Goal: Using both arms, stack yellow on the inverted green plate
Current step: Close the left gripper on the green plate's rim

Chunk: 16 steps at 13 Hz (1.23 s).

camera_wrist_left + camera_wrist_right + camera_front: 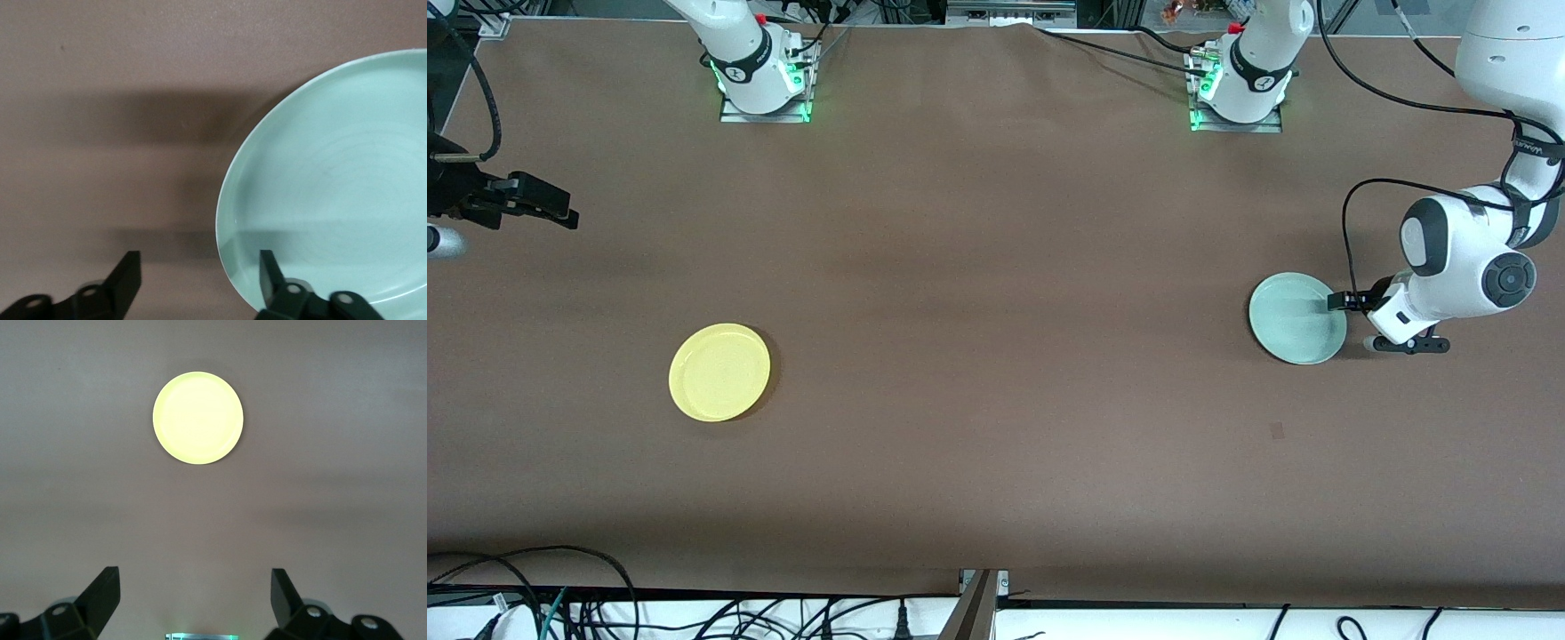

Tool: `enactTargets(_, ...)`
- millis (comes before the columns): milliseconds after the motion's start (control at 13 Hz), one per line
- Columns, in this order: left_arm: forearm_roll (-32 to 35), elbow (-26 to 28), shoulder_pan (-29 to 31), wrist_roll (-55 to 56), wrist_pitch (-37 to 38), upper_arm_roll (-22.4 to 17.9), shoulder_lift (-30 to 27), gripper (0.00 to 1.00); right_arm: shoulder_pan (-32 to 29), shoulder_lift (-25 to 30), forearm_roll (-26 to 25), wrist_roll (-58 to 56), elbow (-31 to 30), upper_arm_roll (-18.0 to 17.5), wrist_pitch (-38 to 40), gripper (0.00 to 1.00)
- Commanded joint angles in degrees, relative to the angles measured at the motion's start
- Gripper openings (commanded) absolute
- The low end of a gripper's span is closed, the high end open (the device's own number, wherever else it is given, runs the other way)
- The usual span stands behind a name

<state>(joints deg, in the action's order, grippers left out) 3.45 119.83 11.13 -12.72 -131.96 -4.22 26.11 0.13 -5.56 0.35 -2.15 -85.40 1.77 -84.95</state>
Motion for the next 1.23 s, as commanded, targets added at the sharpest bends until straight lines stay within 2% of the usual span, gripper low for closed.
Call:
enactTargets(0,-1.43,-0.04,0.29,-1.26,0.74,0.18,-0.54,0.65,-0.39,-0.07,0.88,-0.05,0.67,0.08,0.66,1.00)
enactTargets(154,-1.43,-0.21,0.12,-1.25,0.65,0.18,-0.10,0.55,-0.39,-0.07,0.88,-0.13,0.58,0.08,0.66,1.00)
enactTargets(385,-1.43,-0.30,0.12,-1.25,0.65,0.18,-0.10,0.48,-0.39,-0.07,0.88,-0.22,0.58,-0.01,0.66,1.00)
enactTargets(1154,-2.22,-0.39,-0.41,-0.99,0.65,0.27,0.25,0.43,-0.22,-0.16,0.88,-0.05,0.58,-0.10,0.22,1.00)
